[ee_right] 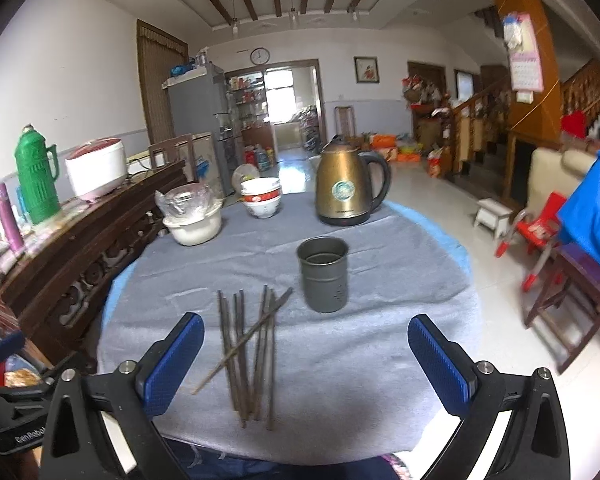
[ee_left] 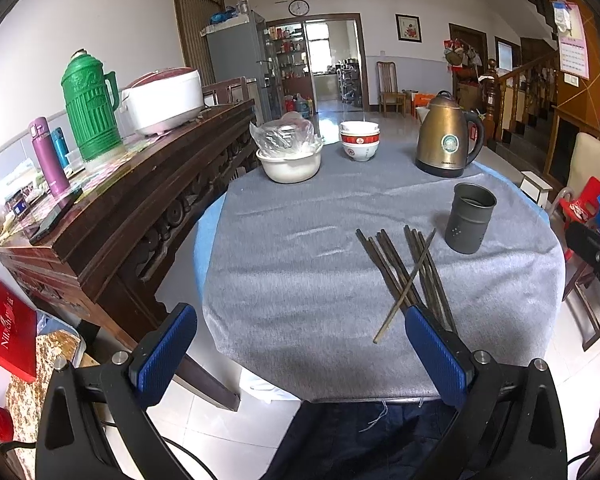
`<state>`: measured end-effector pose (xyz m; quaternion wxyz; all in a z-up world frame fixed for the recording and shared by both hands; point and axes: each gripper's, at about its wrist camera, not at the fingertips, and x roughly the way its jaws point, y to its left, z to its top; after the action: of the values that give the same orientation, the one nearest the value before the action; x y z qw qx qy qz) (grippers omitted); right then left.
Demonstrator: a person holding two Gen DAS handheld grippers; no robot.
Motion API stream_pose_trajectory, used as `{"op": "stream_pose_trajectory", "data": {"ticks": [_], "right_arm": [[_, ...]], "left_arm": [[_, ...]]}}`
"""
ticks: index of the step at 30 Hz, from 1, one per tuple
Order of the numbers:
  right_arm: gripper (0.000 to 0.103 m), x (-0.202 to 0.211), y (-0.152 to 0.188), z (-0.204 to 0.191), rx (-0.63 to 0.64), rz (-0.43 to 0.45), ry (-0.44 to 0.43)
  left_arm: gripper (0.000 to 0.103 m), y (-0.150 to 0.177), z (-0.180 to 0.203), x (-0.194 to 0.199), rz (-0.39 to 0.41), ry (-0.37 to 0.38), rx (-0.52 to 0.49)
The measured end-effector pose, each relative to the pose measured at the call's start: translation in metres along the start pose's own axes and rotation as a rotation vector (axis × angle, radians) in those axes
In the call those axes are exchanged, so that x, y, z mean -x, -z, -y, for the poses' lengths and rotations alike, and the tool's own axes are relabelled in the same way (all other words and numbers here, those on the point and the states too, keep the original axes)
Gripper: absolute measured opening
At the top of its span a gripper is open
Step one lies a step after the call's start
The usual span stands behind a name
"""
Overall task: Organize utensils
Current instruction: 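Lower the right gripper onto the dark chopsticks while the left gripper approaches them too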
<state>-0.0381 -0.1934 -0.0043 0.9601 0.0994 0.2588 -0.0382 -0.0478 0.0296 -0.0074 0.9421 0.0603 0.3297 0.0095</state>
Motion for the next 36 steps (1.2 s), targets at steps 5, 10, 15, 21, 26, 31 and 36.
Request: {"op": "stream_pose_trajectory", "data": {"ticks": [5, 10, 15, 21, 26, 31, 36], "right_arm": [[0.103, -0.026, -0.01, 0.004, -0.043, -0.042, -0.082], [0.103, -0.071, -0.014, 0.006, -0.087, -0.144, -0.163], [0.084, -0.124, -0.01, 0.001, -0.123, -0.257, -0.225], [0.053, -0.187, 0.001, 0.005, -0.211, -0.389, -0.257], [0.04, -0.227, 0.004, 0.002, -0.235, -0.441, -0.224], [0.04, -0.26, 0.004, -0.004, -0.231, -0.471, -0.152], [0.04, -0.286, 0.006, -0.003, -0.237, -0.499, -0.079]], "left_arm": [[0.103, -0.006, -0.008, -0.02, -0.034, 0.022, 0.02], [0.103, -0.015, -0.011, -0.048, -0.076, 0.061, 0.018], [0.101, -0.022, -0.006, -0.092, -0.158, 0.117, -0.005], [0.082, -0.028, -0.002, -0.14, -0.253, 0.158, 0.007], [0.063, -0.035, 0.002, -0.176, -0.325, 0.207, 0.034], [0.054, -0.045, 0.004, -0.21, -0.386, 0.266, 0.07], [0.05, -0.048, 0.007, -0.248, -0.478, 0.327, 0.122]]}}
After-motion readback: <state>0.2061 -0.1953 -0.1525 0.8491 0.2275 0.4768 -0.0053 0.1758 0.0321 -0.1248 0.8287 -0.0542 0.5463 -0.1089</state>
